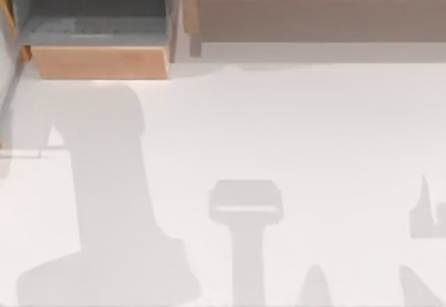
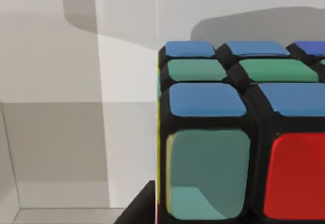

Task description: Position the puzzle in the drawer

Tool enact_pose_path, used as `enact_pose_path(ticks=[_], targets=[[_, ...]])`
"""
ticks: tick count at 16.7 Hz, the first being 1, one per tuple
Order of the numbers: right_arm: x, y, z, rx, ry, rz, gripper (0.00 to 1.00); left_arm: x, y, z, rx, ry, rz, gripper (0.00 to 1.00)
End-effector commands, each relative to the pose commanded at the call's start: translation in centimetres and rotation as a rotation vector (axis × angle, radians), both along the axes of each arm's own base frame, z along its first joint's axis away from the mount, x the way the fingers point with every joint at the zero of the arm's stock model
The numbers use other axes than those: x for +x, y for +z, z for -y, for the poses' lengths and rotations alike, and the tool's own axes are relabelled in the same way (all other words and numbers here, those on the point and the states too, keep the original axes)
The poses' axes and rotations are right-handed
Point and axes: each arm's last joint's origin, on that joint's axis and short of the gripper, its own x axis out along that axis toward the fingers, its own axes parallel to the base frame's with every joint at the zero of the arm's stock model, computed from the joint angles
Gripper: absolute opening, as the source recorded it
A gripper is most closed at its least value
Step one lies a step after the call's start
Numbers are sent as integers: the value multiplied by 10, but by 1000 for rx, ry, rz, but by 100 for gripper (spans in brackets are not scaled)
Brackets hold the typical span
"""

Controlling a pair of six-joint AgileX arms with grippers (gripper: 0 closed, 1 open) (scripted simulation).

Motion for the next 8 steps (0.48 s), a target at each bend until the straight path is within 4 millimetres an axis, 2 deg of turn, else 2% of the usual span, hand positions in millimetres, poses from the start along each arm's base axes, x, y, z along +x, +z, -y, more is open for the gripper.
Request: enact_pose_path(ticks=[1, 7, 8], targets=[[0, 0, 0, 0, 0, 0, 100, 0, -7, -3, -7, 5, -13, 0], [0, 0, 0, 0, 0, 0, 100, 0, -7, -3, -7, 5, -13, 0], [0, 0, 0, 0, 0, 0, 100, 0, -7, -3, -7, 5, -13, 8]])
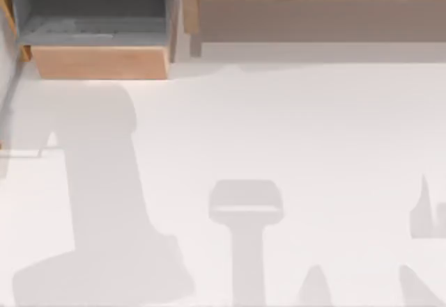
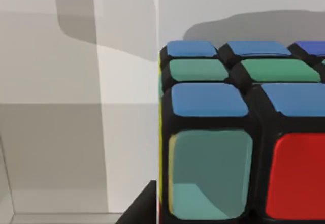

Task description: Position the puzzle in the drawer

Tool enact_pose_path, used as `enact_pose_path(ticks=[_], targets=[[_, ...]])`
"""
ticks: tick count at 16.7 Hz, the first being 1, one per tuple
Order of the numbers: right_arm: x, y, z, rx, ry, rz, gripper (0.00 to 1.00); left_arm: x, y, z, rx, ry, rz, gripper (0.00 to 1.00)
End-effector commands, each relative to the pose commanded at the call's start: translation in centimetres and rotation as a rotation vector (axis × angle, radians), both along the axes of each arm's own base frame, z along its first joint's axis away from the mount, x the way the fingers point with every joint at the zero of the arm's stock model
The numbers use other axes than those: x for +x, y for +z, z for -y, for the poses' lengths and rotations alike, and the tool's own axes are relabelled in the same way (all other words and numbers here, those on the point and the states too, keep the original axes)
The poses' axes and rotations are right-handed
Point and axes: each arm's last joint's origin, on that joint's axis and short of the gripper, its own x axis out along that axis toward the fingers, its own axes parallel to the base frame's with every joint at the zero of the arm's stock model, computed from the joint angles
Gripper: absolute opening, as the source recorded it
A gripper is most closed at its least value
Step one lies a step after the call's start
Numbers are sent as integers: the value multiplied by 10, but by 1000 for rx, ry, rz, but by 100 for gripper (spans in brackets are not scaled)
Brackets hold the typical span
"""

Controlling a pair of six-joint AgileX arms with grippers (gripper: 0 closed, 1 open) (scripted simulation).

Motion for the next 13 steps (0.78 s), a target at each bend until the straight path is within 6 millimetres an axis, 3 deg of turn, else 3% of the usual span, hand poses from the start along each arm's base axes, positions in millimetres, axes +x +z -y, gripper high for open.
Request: enact_pose_path(ticks=[12, 13], targets=[[0, 0, 0, 0, 0, 0, 100, 0, 0, 0, 0, 0, 0, 98], [0, 0, 0, 0, 0, 0, 100, 0, 0, 0, 0, 0, 0, 100]])
